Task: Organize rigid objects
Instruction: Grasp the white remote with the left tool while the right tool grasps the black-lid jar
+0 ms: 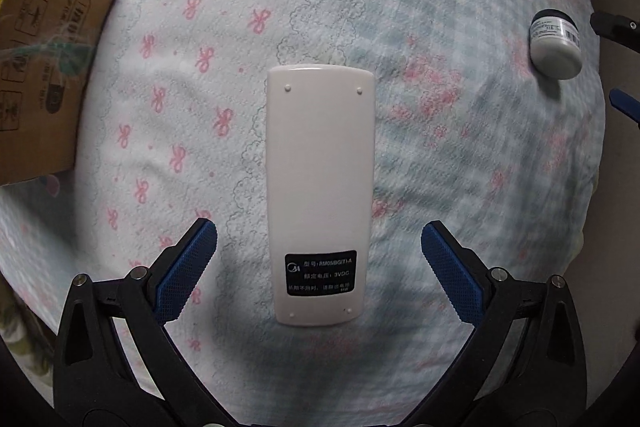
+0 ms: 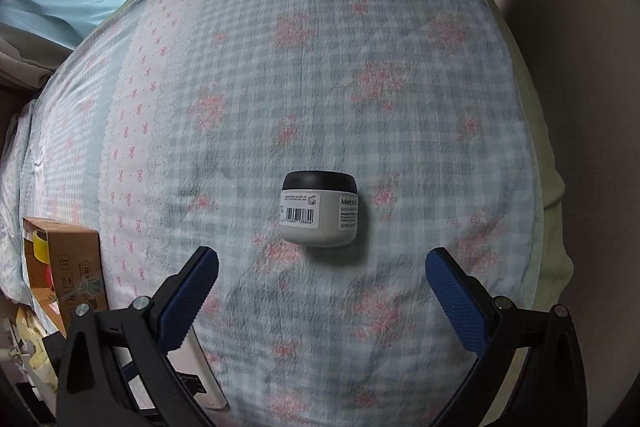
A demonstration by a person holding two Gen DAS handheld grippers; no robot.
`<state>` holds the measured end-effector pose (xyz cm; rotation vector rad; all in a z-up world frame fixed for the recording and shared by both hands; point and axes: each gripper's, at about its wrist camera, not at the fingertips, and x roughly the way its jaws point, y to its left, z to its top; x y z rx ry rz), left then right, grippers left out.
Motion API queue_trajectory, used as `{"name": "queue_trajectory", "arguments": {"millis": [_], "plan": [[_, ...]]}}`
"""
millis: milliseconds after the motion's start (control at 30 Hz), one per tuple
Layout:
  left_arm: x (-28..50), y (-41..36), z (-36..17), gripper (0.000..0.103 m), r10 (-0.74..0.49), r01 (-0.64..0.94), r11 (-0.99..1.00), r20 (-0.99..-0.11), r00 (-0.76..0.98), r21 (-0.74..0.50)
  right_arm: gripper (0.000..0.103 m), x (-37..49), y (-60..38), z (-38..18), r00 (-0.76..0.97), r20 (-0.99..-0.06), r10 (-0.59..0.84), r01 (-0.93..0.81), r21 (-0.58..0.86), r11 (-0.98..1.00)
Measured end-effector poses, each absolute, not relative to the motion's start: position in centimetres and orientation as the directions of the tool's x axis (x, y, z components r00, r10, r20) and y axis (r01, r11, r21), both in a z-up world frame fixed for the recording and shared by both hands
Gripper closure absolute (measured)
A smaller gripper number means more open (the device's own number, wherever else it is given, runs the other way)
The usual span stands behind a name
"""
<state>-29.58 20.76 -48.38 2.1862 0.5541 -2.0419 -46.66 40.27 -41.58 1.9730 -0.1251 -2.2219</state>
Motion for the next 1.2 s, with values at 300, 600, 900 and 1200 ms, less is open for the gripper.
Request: {"name": "queue_trajectory", "arguments": {"millis": [300, 600, 900, 1200], "plan": [[-30.4, 21.8, -50.4, 0.016, 0.17, 0.321, -0.937, -0.983, 0.066, -0.14, 0.022, -49.2, 38.8, -45.3, -0.02, -0.984, -0.179, 0.058, 0.177, -0.982], [-29.5, 22.4, -51.2, 0.027, 0.148, 0.303, -0.947, -0.984, 0.103, -0.111, 0.036, -48.8, 38.7, -46.8, 0.012, -0.987, -0.158, -0.007, 0.158, -0.987], [-29.3, 22.8, -50.7, 0.048, 0.167, 0.26, -0.956, -0.981, 0.102, -0.136, 0.05, -48.2, 39.2, -47.0, 0.015, -0.991, -0.134, -0.011, 0.134, -0.991], [-29.0, 22.9, -49.7, 0.049, 0.185, 0.265, -0.951, -0.98, 0.079, -0.158, 0.05, -47.6, 39.6, -46.7, 0.007, -0.989, -0.147, 0.006, 0.147, -0.989]]}}
